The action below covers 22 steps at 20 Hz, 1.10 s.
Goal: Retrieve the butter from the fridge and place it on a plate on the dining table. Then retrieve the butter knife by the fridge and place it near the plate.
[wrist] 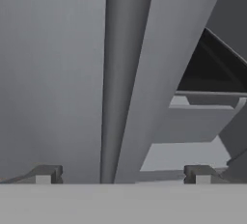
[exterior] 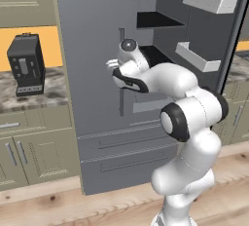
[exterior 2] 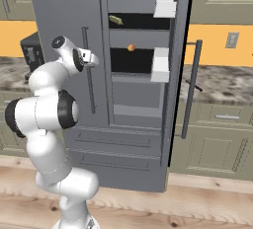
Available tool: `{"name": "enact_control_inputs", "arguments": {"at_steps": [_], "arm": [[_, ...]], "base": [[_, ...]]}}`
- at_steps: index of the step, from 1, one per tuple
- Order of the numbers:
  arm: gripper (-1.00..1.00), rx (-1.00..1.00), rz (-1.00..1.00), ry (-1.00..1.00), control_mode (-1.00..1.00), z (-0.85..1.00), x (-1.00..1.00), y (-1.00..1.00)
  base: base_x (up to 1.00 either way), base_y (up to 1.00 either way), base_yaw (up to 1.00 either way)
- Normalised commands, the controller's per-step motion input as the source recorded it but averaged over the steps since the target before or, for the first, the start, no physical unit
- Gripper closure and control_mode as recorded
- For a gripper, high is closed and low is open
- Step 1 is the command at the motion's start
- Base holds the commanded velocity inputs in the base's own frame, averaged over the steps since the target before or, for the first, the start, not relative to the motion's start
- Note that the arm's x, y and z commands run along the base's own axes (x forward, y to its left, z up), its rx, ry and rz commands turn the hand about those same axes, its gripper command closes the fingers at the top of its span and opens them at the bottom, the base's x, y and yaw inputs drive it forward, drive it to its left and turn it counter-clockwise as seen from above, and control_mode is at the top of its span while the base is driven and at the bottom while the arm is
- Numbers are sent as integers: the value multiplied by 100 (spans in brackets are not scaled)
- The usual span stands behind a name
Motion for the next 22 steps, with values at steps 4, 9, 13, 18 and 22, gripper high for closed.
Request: {"name": "enact_control_inputs", "arguments": {"at_steps": [4,9,13,18,22], "arm": [[-100,0,0,-15,-100,0,46,0],[-100,0,0,-2,-100,0,53,0],[-100,0,-2,0,-100,0,54,2],[-100,0,-2,0,-100,0,50,0],[100,0,0,0,-100,0,41,0]], "base": [[0,0,0],[0,0,0],[0,0,0],[0,0,0],[0,0,0]]}}
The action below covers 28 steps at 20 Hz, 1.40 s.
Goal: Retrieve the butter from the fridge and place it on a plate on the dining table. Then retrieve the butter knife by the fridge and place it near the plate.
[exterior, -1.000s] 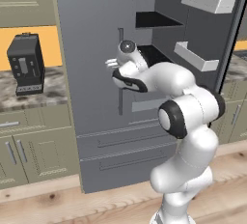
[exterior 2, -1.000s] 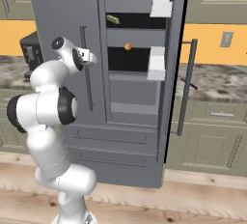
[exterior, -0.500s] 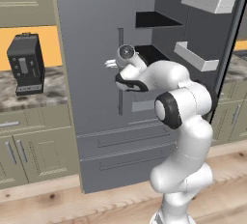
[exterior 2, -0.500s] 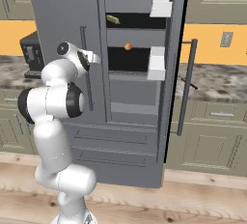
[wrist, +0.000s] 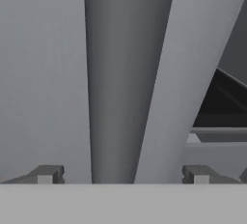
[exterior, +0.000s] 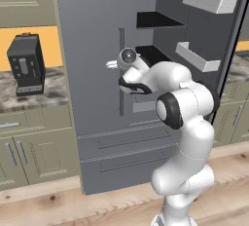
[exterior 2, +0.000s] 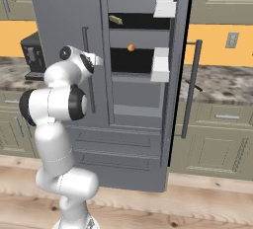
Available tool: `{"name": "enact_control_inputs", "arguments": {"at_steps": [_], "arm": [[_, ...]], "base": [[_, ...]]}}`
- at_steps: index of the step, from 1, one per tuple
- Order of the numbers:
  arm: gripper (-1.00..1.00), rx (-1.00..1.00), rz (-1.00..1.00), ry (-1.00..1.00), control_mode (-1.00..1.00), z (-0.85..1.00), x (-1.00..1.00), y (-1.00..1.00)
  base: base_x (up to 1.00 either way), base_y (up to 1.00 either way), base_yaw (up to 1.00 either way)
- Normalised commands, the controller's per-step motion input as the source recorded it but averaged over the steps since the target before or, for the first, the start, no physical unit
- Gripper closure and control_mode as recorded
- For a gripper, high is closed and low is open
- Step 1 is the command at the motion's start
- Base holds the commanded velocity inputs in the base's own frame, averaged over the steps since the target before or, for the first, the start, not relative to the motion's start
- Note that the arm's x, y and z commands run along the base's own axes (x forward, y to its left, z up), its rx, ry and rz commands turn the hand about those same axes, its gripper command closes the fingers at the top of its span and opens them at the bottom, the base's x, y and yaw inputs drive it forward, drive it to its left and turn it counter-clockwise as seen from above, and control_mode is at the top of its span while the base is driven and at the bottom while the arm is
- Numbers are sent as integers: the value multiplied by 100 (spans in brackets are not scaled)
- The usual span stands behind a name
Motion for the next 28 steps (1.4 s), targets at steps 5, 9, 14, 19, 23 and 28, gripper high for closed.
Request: {"name": "enact_control_inputs", "arguments": {"at_steps": [5,9,14,19,23,28], "arm": [[100,0,0,0,-100,0,12,0],[100,0,0,0,-100,0,0,0],[100,0,0,0,-100,0,0,10],[100,-2,-7,12,-100,22,-11,22],[100,0,-16,6,-100,15,-40,24],[100,0,-16,0,-100,16,-56,27]], "base": [[0,0,0],[0,0,0],[0,0,0],[0,0,0],[0,0,0],[0,0,0]]}}
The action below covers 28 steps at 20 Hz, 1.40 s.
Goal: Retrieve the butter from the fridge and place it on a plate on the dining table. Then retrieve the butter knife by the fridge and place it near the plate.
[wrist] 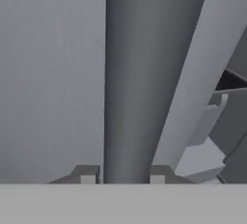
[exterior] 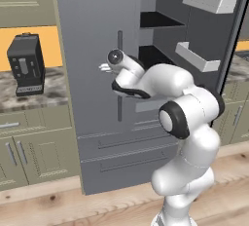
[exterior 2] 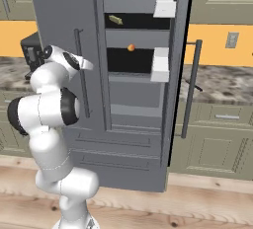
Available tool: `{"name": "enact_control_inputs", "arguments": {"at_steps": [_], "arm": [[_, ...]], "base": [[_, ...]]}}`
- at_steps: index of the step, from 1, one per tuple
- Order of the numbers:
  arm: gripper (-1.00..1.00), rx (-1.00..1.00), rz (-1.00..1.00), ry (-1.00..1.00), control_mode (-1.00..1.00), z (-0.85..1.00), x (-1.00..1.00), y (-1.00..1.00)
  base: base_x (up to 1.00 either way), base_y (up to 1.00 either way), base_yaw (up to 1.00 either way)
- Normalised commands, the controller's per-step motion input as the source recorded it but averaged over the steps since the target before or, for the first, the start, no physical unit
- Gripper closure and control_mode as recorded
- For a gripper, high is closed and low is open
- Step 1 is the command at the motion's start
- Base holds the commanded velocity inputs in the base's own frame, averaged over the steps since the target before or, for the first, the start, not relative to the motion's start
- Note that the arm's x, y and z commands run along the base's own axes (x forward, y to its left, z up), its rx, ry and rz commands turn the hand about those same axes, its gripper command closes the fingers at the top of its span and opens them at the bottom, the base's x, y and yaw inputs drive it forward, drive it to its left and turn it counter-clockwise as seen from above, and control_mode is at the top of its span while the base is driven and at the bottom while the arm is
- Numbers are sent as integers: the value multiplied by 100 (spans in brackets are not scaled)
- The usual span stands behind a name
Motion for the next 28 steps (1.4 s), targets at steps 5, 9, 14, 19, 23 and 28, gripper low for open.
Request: {"name": "enact_control_inputs", "arguments": {"at_steps": [5,9,14,19,23,28], "arm": [[100,0,-17,6,-100,29,-51,26],[100,0,-17,2,-100,16,-60,28],[100,0,-14,7,-100,11,-58,24],[100,1,-14,16,-100,6,-41,26],[100,0,-15,12,-100,0,-35,30],[100,0,-12,0,-100,0,-49,42]], "base": [[0,0,0],[0,0,0],[0,0,0],[0,0,0],[0,0,0],[0,0,0]]}}
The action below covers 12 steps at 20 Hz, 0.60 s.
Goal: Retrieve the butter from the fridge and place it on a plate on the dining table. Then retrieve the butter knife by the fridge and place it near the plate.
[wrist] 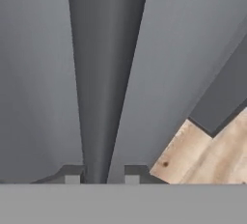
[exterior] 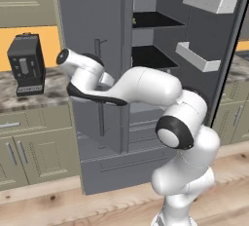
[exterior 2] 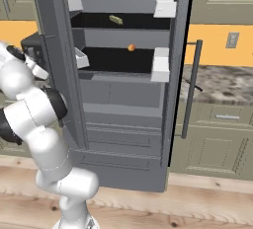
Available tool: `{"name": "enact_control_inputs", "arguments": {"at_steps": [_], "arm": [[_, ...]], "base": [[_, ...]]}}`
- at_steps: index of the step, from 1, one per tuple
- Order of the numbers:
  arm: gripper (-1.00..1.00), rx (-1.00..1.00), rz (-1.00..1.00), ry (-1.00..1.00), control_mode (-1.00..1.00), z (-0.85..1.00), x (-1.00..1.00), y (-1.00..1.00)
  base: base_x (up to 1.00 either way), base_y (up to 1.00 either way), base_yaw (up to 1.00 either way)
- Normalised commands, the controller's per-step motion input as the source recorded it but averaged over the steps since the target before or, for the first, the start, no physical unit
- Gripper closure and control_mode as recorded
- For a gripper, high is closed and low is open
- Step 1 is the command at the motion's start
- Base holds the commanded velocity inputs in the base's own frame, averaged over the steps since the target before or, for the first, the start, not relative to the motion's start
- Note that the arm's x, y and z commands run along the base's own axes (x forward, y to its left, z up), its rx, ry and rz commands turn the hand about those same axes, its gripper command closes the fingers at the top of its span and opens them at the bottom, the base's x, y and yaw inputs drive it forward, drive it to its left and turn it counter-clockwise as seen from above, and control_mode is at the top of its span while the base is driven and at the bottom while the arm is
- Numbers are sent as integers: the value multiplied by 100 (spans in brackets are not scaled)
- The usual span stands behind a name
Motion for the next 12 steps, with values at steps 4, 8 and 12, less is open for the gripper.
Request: {"name": "enact_control_inputs", "arguments": {"at_steps": [4,8,12], "arm": [[100,0,-13,0,-100,0,-58,56],[100,-1,-7,0,-100,0,-39,19],[-100,1,-13,1,-100,0,-77,0]], "base": [[0,0,0],[0,0,0],[0,0,0]]}}
